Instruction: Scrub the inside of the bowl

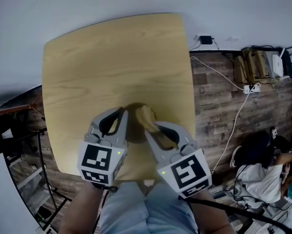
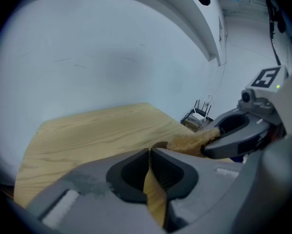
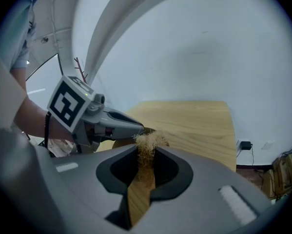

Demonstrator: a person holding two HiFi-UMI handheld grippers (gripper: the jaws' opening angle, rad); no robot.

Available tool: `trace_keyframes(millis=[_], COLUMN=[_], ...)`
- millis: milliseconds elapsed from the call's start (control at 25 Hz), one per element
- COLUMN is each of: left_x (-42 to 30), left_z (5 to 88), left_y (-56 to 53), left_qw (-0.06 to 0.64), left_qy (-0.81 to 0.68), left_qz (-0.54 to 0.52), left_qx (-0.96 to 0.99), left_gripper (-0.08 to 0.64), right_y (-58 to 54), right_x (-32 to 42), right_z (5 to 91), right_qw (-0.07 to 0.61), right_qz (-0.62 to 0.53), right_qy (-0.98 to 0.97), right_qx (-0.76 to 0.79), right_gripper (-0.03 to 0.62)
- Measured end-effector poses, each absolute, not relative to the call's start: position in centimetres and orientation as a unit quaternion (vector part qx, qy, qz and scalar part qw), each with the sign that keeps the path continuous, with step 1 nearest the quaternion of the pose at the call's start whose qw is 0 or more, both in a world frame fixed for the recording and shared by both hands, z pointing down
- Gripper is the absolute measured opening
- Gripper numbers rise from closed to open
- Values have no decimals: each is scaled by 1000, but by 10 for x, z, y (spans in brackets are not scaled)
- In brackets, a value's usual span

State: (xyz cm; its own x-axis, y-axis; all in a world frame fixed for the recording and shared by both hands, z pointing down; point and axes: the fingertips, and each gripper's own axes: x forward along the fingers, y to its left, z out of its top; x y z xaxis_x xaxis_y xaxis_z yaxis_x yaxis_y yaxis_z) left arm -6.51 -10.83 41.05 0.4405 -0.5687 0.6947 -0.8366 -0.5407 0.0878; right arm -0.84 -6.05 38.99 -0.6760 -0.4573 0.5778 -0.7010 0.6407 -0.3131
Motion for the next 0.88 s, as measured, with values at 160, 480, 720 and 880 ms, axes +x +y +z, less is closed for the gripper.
trace_keyframes(millis=[160, 480, 720, 880], left_x=[-65, -68, -68, -71], left_z=[413, 418, 416, 417], left_y=[-107, -112, -116, -116], left_qw=[226, 250, 247, 243], left_qy=[-412, -411, -408, -413], left_qz=[301, 290, 291, 298], left_qx=[830, 827, 829, 826], left_gripper=[37, 37, 37, 37], right_y=[-70, -70, -61, -46], right_x=[-22, -51, -63, -67], right_z=[404, 415, 414, 408], right_qw=[247, 253, 249, 234], right_qz=[270, 282, 297, 317], right_qy=[-875, -887, -896, -902], right_qx=[319, 264, 219, 177], right_gripper=[61, 60, 60, 60])
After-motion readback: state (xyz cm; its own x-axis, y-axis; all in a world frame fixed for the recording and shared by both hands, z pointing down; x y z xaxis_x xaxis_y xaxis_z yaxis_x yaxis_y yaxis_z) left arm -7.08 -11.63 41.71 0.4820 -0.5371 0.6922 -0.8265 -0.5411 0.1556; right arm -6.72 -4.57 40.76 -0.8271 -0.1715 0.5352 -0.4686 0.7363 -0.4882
